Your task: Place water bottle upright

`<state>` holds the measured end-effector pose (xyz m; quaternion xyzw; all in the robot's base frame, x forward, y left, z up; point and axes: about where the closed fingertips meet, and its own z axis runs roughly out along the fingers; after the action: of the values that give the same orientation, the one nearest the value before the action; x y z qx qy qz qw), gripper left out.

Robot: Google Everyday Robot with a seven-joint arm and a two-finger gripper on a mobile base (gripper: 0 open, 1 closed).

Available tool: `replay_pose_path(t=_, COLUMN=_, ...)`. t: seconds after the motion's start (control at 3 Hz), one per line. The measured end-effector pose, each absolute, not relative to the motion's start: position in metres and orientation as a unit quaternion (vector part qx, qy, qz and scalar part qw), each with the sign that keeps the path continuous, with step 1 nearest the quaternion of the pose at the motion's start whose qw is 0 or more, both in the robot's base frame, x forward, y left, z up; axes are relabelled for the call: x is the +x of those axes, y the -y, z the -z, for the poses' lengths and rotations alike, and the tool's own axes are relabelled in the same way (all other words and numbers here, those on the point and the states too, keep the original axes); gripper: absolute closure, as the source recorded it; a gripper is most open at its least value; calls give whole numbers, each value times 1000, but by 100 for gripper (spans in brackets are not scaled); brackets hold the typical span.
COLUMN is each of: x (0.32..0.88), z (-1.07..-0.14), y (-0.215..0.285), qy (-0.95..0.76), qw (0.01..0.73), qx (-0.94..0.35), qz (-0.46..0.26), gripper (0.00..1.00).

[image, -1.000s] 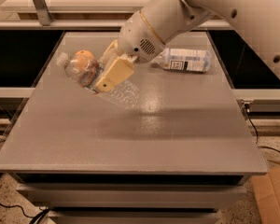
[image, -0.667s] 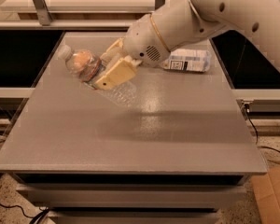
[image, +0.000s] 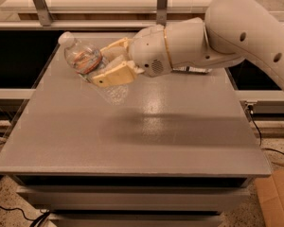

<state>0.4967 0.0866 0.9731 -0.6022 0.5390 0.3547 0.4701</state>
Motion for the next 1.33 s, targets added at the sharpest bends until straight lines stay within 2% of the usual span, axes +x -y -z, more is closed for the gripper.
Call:
replay_pose_path(t=0.67, x=501, z=-972, y=-100, qy=-489, qw=530, qx=-550, qz=-420, gripper=100)
replay_pose_path(t=1.33, x=505, z=-960, y=-107, qy=-476, qw=531, qx=-513, qz=-478, gripper=100)
